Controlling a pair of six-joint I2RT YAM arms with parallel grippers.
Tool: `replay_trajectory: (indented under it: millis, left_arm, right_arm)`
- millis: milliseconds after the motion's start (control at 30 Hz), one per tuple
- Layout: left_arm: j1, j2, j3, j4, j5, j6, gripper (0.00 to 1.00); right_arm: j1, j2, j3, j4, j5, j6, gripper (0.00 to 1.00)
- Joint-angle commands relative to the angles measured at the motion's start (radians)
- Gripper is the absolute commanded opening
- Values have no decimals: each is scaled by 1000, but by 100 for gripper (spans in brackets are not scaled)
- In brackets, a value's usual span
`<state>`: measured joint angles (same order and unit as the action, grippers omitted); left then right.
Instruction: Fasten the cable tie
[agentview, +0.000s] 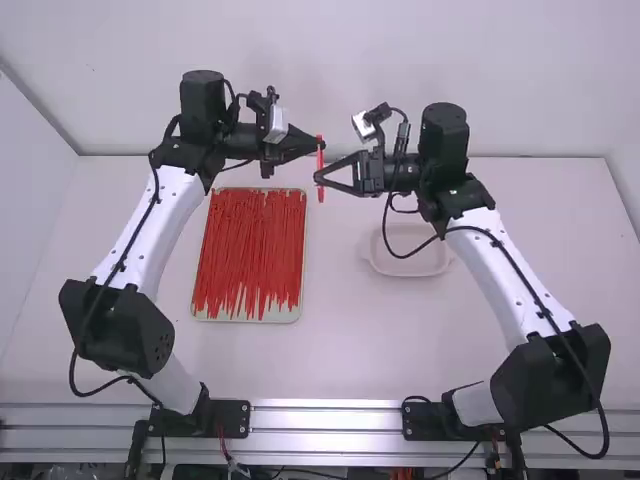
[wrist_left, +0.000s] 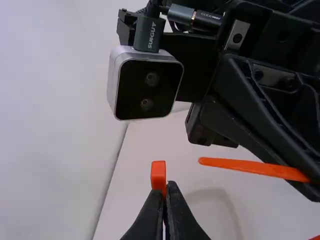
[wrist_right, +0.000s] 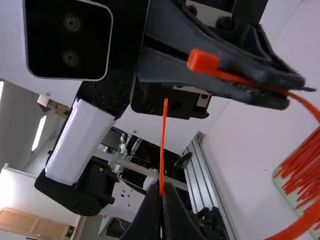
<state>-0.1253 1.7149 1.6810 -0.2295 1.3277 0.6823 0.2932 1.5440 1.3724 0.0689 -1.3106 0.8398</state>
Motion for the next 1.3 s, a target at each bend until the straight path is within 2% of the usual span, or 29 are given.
replay_trajectory:
  millis: [0,167,1267]
  left_arm:
    - [1,-4,-2,3,35,22,2]
    - [2,-4,-2,26,94,22,2]
    - [0,-4,-20,33,71,26,2]
  right_arm:
    - [-5,-27,21,5,0,10,0]
    - [-5,-27,21,5,14,20,0]
    - [-14,-27,21,6,37,83,0]
